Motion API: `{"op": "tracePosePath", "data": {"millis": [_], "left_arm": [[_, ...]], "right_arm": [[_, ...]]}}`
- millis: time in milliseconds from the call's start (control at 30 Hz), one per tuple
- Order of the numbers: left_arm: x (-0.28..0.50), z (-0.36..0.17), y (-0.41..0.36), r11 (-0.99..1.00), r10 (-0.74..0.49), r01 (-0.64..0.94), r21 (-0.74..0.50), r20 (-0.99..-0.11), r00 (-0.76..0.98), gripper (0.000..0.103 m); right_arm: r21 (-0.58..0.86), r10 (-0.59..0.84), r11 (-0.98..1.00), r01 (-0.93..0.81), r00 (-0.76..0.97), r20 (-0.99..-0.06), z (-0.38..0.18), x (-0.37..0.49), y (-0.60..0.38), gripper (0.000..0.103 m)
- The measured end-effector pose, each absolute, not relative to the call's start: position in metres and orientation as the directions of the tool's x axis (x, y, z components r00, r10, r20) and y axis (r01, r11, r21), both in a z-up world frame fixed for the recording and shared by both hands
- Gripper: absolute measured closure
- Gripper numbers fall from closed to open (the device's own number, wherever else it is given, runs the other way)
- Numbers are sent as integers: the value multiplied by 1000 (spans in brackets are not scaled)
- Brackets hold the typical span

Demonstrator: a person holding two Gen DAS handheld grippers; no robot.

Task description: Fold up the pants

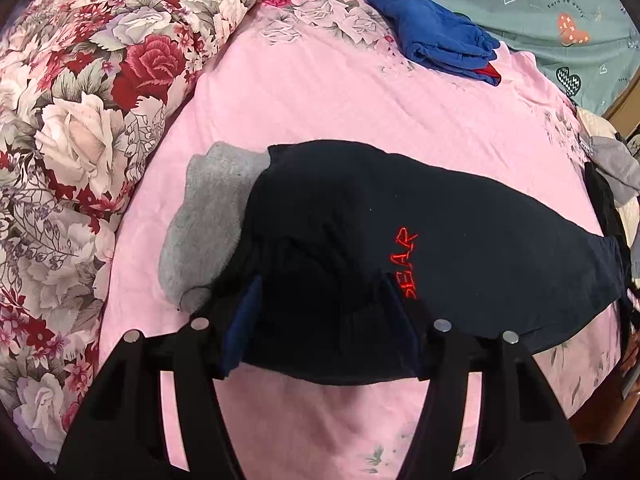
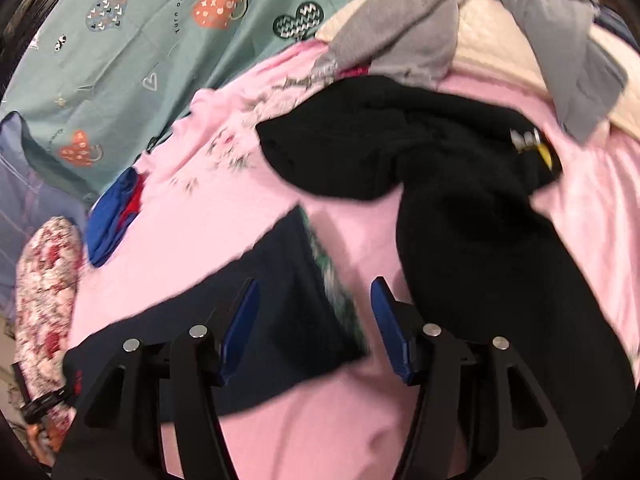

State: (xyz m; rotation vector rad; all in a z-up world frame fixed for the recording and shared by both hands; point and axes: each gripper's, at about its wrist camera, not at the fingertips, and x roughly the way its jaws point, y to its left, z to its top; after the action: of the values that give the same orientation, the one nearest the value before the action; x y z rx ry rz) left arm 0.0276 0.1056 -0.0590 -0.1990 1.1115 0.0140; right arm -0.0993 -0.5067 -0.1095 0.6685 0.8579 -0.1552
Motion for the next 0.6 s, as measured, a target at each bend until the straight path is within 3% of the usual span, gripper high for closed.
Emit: {"op": "tracePosePath", "data": {"millis": [200, 333, 400, 433, 600], "left_arm": [[22, -58, 106, 979, -105, -109, -174, -881, 462, 38], [25, -67, 105, 975, -103, -131, -181, -885, 453, 38], [25, -68, 103, 978, -89, -130, -166, -885, 457, 38], [26, -68, 103, 978, -89, -129, -166, -884, 459, 38], [30, -73, 102, 983, -79, -114, -145, -890, 450, 41]], "right_arm": [[558, 248, 741, 372, 621, -743, -126, -101, -490, 43], [535, 230, 768, 353, 626, -745, -126, -80, -474, 43], [536, 243, 766, 354, 612, -753, -132, -66, -470, 76], [546, 259, 759, 354, 605, -753, -135, -63, -471, 84], [408, 118, 850, 334, 634, -765, -98, -78, -465, 86]]}}
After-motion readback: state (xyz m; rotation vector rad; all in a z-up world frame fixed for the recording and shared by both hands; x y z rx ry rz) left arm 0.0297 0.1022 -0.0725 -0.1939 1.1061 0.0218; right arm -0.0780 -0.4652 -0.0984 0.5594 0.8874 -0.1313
